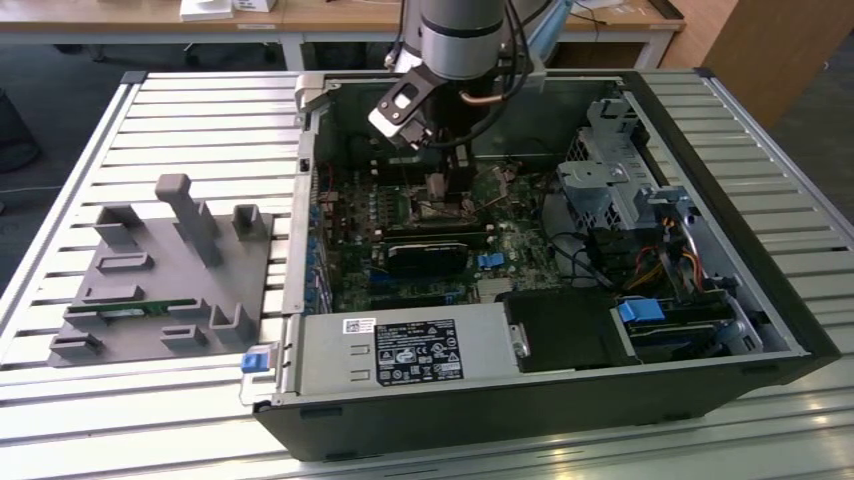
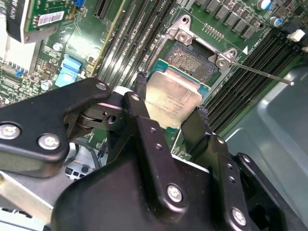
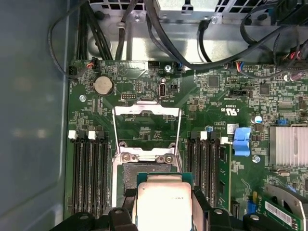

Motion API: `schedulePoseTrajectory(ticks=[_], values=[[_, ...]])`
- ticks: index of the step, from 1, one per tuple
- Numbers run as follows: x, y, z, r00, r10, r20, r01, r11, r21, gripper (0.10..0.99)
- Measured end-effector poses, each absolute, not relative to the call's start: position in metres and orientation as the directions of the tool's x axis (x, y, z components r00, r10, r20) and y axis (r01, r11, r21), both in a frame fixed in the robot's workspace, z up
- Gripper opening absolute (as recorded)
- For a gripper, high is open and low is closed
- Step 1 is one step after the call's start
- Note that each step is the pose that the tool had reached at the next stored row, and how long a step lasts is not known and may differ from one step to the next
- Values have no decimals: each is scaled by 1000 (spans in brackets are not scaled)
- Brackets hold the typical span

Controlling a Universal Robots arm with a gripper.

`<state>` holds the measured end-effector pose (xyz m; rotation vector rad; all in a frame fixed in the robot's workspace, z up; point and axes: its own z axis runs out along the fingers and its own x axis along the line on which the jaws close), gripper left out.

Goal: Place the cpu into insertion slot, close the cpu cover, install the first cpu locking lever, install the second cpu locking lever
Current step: 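Place the cpu into insertion slot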

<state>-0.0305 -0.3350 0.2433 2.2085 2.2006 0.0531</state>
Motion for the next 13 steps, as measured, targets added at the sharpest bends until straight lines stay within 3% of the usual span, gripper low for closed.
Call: schedulePoseTrajectory(ticks=[13], values=[[-30,-333,236,3,1000,7,999,-4,41,541]])
